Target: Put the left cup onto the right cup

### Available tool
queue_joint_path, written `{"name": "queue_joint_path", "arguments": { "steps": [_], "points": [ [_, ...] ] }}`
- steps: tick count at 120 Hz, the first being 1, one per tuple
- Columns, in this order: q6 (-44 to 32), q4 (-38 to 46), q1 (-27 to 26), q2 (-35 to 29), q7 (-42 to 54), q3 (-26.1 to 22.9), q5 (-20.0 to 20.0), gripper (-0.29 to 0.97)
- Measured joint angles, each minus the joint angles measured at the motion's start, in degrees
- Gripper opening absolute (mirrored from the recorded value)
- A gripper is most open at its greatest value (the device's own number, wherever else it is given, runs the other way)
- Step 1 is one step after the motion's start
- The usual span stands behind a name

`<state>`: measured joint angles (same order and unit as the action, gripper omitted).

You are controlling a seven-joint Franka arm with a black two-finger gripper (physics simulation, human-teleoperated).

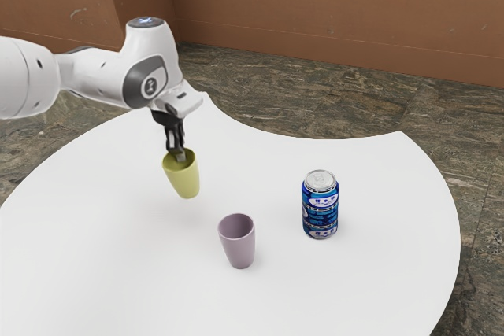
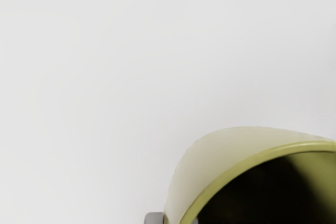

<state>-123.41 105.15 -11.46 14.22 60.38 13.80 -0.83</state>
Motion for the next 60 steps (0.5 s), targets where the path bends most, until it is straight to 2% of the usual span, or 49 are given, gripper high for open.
{"name": "queue_joint_path", "arguments": {
  "steps": [36,60],
  "points": [
    [1.0,-0.6,-6.6,-2.7,-1.6,0.1,0.2,-0.11],
    [1.2,-1.9,-10.8,-3.7,-3.1,0.0,1.9,-0.11]
  ]
}}
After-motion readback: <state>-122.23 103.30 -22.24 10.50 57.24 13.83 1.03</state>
